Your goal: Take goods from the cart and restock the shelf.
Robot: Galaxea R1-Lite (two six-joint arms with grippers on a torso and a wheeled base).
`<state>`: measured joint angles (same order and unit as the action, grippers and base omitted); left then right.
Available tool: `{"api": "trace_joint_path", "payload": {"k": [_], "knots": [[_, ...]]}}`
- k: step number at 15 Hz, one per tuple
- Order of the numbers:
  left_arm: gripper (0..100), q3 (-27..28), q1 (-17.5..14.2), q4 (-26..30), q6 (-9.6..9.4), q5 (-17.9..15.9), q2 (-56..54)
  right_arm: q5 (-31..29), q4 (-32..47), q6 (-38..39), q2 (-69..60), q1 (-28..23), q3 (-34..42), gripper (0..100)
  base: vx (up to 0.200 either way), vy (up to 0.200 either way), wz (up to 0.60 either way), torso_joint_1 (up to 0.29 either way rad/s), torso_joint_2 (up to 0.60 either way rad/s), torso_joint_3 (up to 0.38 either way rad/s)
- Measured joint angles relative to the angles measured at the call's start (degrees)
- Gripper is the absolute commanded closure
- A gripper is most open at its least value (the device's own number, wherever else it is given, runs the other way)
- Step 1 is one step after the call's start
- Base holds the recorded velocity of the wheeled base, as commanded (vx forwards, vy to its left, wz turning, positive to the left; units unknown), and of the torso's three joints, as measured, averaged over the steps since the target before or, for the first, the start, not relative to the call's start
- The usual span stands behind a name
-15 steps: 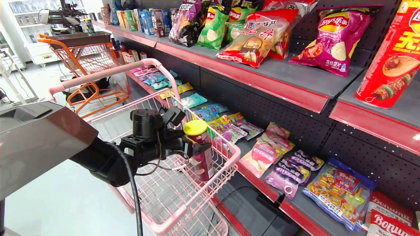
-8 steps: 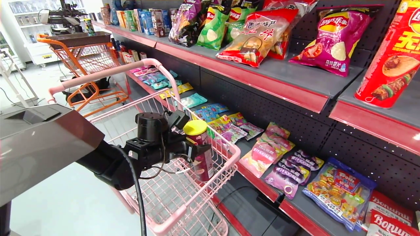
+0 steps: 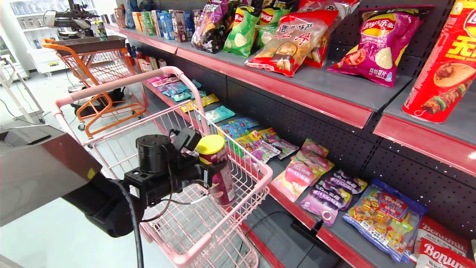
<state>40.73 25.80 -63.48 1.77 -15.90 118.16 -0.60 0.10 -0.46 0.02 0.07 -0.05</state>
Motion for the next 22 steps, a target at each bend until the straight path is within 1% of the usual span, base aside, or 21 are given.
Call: {"api": "trace_joint_path", "payload": {"k": [2, 3, 6, 9, 11, 14, 16, 18, 19, 20, 22], "knots": [[100, -1.07, -0.28, 2.04, 0.69, 1.12, -4.96, -0.02, 0.00, -0.02, 0.00, 0.00, 0.00, 0, 0.000, 0.000, 0.00, 0.000, 0.00, 0.000], [100, -1.29, -0.41, 4.06, 0.90, 1.54, -7.96, -0.02, 0.00, -0.02, 0.00, 0.00, 0.00, 0, 0.000, 0.000, 0.00, 0.000, 0.00, 0.000], [100, -1.27, -0.80, 13.80, 1.24, 2.95, -19.85, 0.02, 0.00, 0.02, 0.00, 0.00, -0.05, 0, 0.000, 0.000, 0.00, 0.000, 0.00, 0.000], [100, -1.12, -0.99, 26.26, 1.32, 6.51, -34.01, 0.05, 0.00, 0.04, 0.00, 0.00, -0.05, 0, 0.000, 0.000, 0.00, 0.000, 0.00, 0.000], [100, -1.21, -1.02, 37.12, 1.29, 9.25, -44.87, 0.06, 0.00, 0.04, 0.00, 0.00, -0.05, 0, 0.000, 0.000, 0.00, 0.000, 0.00, 0.000], [100, -1.26, -1.07, 53.60, 1.16, 11.01, -60.56, 0.06, 0.00, 0.02, 0.00, 0.00, -0.05, 0, 0.000, 0.000, 0.00, 0.000, 0.00, 0.000], [100, -1.32, -1.10, 62.03, 1.05, 11.69, -70.32, 0.06, 0.00, 0.04, 0.00, 0.00, -0.05, 0, 0.000, 0.000, 0.00, 0.000, 0.00, 0.000], [100, -1.97, -1.11, 65.00, 0.83, 12.64, -76.79, 0.06, 0.00, 0.00, 0.00, 0.00, -0.02, 0, 0.000, 0.000, 0.00, 0.000, 0.00, 0.000], [100, -2.34, -1.11, 65.11, 0.68, 13.19, -78.90, 0.06, 0.00, -0.02, 0.00, 0.00, -0.02, 0, 0.000, 0.000, 0.00, 0.000, 0.00, 0.000], [100, -3.06, -1.11, 65.04, 0.28, 14.02, -80.79, 0.06, -0.02, -0.05, 0.00, 0.00, 0.00, 0, 0.000, 0.000, 0.00, 0.000, 0.00, 0.000], [100, -5.81, -1.13, 65.15, -1.33, 14.99, -84.15, 0.06, 0.00, -0.05, 0.00, -0.02, 0.00, 0, 0.000, 0.000, 0.00, 0.000, 0.00, 0.000]]}}
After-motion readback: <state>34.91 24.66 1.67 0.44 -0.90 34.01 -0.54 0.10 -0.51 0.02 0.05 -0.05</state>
